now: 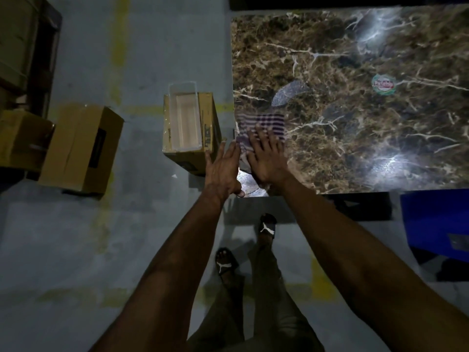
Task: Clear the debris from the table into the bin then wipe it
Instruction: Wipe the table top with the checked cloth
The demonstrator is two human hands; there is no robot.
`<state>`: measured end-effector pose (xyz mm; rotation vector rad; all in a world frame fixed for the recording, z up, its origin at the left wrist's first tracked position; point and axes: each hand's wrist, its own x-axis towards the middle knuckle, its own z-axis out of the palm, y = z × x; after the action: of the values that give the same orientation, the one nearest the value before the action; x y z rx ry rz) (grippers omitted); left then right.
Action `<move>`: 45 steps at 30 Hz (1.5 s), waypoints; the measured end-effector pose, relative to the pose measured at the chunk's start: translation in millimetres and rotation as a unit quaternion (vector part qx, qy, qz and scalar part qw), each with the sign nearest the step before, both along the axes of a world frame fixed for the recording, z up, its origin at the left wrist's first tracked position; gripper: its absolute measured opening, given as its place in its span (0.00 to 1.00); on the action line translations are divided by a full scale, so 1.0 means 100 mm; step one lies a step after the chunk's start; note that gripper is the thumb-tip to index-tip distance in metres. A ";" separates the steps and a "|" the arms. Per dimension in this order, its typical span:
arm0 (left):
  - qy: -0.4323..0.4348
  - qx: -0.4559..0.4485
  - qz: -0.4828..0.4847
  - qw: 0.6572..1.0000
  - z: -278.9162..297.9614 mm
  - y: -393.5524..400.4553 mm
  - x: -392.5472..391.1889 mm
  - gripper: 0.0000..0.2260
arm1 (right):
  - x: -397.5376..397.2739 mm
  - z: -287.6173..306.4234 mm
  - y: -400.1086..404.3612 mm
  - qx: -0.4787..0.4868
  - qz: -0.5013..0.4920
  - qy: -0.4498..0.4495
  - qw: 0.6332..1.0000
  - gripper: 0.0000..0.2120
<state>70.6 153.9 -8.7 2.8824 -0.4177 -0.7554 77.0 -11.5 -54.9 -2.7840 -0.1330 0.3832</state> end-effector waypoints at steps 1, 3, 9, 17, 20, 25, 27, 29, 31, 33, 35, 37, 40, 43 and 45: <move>0.000 0.001 -0.001 1.000 0.00 -0.01 -0.01 0.68 | -0.14 0.00 -0.06 0.002 0.031 0.000 1.000 0.33; 0.005 0.002 -0.001 1.000 0.01 -0.02 -0.01 0.68 | -0.36 0.00 -0.33 0.002 0.066 -0.010 0.998 0.32; 0.002 0.010 0.000 1.000 0.00 -0.01 0.01 0.67 | -0.15 -0.07 -0.48 -0.015 -0.089 -0.022 0.996 0.33; -0.010 0.009 -0.005 1.000 -0.03 -0.02 0.00 0.64 | -0.88 -0.15 -0.36 -0.002 0.047 -0.026 0.999 0.31; -0.035 0.031 -0.018 0.999 -0.05 -0.01 -0.04 0.64 | -0.83 -0.11 -0.48 -0.006 -0.052 -0.023 0.998 0.31; -0.071 0.037 -0.040 0.996 -0.12 -0.01 -0.11 0.53 | -0.61 -0.11 0.04 0.002 -0.113 -0.023 0.993 0.31; -0.074 0.038 -0.035 0.996 -0.17 -0.04 -0.09 0.44 | -0.83 -0.11 0.09 0.019 -0.034 -0.031 0.999 0.31; -0.076 0.049 -0.033 0.995 -0.20 -0.08 -0.08 0.40 | -1.09 -0.11 -0.05 0.023 -0.015 -0.030 0.999 0.30; -0.053 0.067 -0.045 0.995 -0.17 -0.09 -0.07 0.47 | -1.19 -0.10 -0.30 0.027 -0.068 -0.022 0.997 0.30; -0.042 0.080 -0.054 0.994 -0.14 -0.07 -0.07 0.55 | -1.09 -0.12 -0.43 0.015 -0.126 -0.013 0.992 0.31; -0.030 0.089 -0.059 0.994 -0.13 -0.06 -0.09 0.56 | -0.88 -0.15 -0.37 0.013 -0.162 -0.010 0.987 0.32; -0.019 0.093 -0.053 0.994 -0.13 -0.08 -0.10 0.56 | -0.77 -0.12 -0.20 0.017 -0.168 -0.003 0.986 0.32; -0.014 0.095 -0.050 0.994 -0.11 -0.10 -0.11 0.52 | -1.01 -0.08 -0.10 0.023 -0.085 -0.014 0.996 0.31; 0.004 0.098 -0.058 0.993 -0.07 -0.10 -0.12 0.54 | -1.39 -0.07 -0.37 0.015 -0.050 0.013 0.999 0.30; 0.009 0.098 -0.059 0.993 -0.05 -0.09 -0.12 0.56 | -1.40 -0.04 -0.58 0.011 -0.092 0.029 0.995 0.30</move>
<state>58.9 145.2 -14.1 3.0512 -0.5457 -0.8889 -62.7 -69.6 -59.1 -2.7311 0.1323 0.4115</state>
